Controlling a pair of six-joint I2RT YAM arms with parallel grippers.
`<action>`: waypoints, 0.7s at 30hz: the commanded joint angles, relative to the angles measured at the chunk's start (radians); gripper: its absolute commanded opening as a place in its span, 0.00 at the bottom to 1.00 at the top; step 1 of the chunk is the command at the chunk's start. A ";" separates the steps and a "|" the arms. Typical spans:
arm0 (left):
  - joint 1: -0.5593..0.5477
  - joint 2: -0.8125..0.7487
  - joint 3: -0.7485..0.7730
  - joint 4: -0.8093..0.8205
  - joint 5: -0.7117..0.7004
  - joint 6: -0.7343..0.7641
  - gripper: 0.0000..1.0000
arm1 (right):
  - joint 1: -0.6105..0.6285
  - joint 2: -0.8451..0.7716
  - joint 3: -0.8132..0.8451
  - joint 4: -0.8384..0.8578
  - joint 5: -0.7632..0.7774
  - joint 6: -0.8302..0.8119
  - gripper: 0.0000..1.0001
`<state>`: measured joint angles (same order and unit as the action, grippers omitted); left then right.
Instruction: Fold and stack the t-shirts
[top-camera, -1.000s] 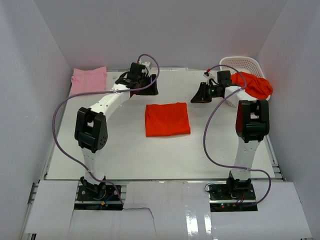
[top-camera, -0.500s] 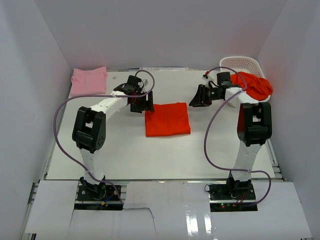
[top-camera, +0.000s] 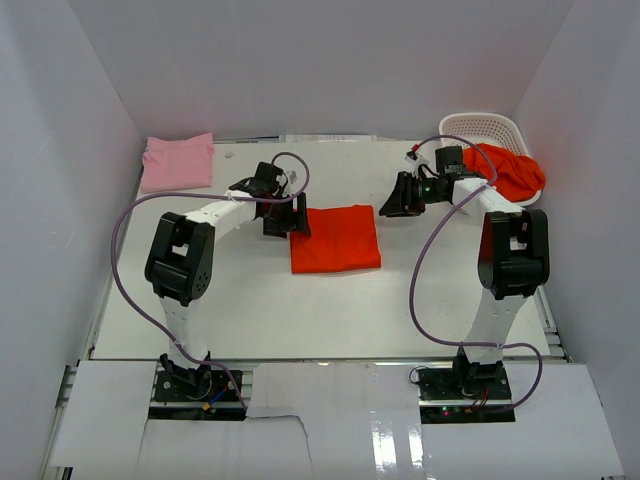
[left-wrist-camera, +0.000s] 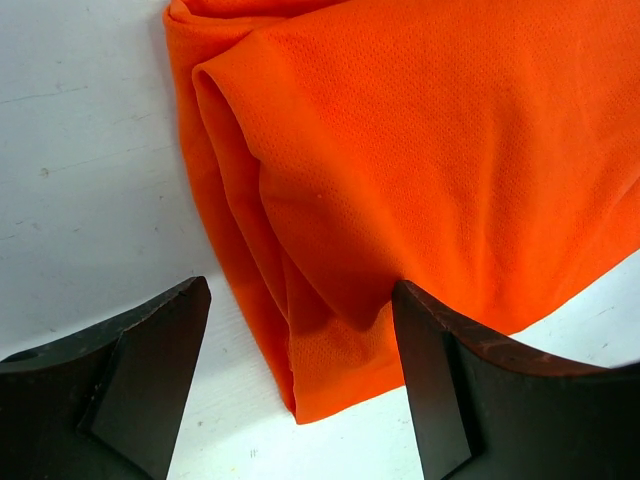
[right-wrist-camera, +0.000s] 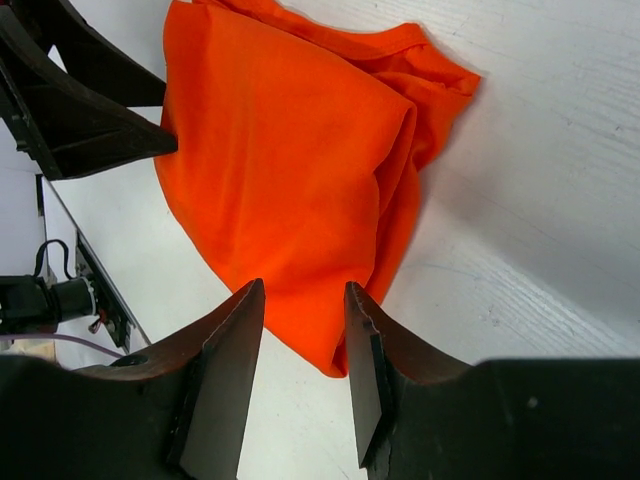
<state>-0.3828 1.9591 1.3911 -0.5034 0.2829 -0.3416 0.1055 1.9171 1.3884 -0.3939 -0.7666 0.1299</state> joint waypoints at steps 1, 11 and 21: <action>0.001 0.000 -0.003 0.043 0.027 -0.011 0.84 | 0.002 -0.056 -0.014 0.007 -0.026 -0.015 0.44; -0.001 0.055 -0.023 0.043 0.002 -0.037 0.84 | 0.002 -0.079 -0.037 0.015 -0.031 -0.021 0.44; 0.001 0.026 -0.072 0.088 0.019 -0.047 0.68 | 0.002 -0.081 -0.046 0.013 -0.031 -0.024 0.44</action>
<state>-0.3813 1.9976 1.3598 -0.4152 0.2981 -0.3889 0.1055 1.8854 1.3483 -0.3927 -0.7738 0.1226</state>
